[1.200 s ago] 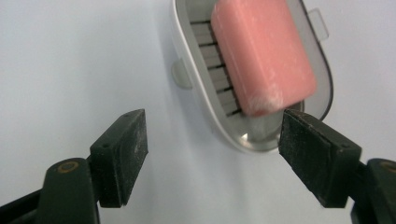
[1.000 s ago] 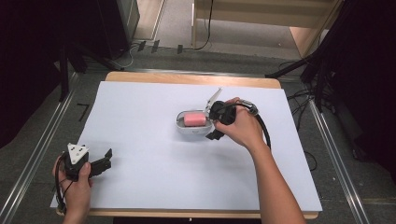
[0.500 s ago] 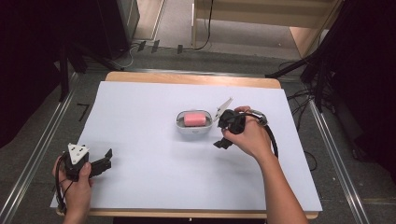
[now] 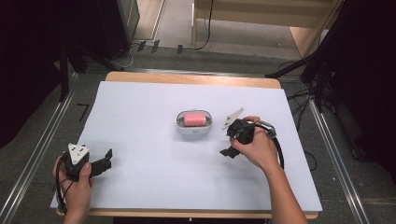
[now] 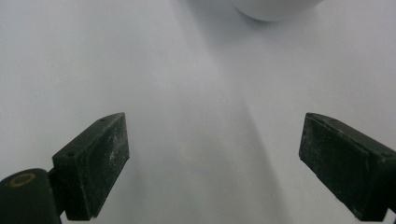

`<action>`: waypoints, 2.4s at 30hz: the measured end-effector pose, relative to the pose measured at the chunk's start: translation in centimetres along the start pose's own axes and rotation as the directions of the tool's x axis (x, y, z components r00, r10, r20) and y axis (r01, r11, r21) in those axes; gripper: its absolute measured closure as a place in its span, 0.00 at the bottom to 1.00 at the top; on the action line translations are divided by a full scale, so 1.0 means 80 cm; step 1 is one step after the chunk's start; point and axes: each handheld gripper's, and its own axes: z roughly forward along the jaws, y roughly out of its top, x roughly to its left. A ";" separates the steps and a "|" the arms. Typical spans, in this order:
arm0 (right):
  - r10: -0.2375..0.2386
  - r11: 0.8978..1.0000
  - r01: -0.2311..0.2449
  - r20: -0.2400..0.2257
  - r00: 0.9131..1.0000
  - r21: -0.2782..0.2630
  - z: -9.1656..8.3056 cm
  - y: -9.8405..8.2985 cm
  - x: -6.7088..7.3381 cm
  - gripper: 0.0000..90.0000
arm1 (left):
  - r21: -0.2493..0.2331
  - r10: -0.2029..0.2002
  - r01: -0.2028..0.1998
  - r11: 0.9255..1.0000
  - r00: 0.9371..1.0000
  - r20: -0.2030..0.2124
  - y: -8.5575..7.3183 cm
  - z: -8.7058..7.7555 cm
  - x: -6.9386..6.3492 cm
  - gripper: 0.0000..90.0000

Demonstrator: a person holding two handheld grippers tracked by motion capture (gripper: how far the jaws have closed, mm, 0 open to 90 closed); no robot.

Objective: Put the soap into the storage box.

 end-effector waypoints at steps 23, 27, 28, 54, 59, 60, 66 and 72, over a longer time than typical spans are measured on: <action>0.103 0.984 -0.100 0.014 0.995 -0.149 -0.005 -0.074 0.009 0.04 | 0.000 0.003 -0.003 1.000 1.000 -0.003 0.000 0.000 -0.001 0.10; 0.111 0.977 -0.106 0.017 0.994 -0.185 -0.007 -0.086 0.010 0.03 | 0.000 0.005 -0.005 1.000 1.000 -0.004 0.000 0.000 -0.001 0.10; 0.117 0.974 -0.111 0.018 0.993 -0.195 -0.008 -0.089 0.011 0.03 | -0.002 0.002 -0.002 1.000 1.000 -0.003 0.000 0.000 -0.001 0.10; 0.203 0.896 -0.186 0.000 0.979 -0.403 -0.026 -0.172 0.025 0.00 | 0.001 0.010 -0.010 1.000 1.000 -0.007 0.000 0.000 -0.001 0.10; 0.232 0.878 -0.210 -0.001 0.973 -0.430 -0.028 -0.189 0.029 0.00 | 0.000 0.011 -0.011 1.000 1.000 -0.007 0.000 0.000 -0.001 0.10; 0.239 0.874 -0.215 0.000 0.971 -0.436 -0.028 -0.192 0.030 0.00 | 0.000 0.011 -0.011 1.000 1.000 -0.007 0.000 0.000 -0.001 0.10; 0.279 0.848 -0.247 -0.001 0.960 -0.470 -0.034 -0.211 0.031 0.00 | -0.001 0.010 -0.010 1.000 1.000 -0.007 0.000 0.000 -0.001 0.10; 0.328 0.812 -0.280 0.002 0.945 -0.512 -0.037 -0.232 0.032 0.00 | 0.000 0.010 -0.010 1.000 1.000 -0.007 0.000 0.000 -0.001 0.10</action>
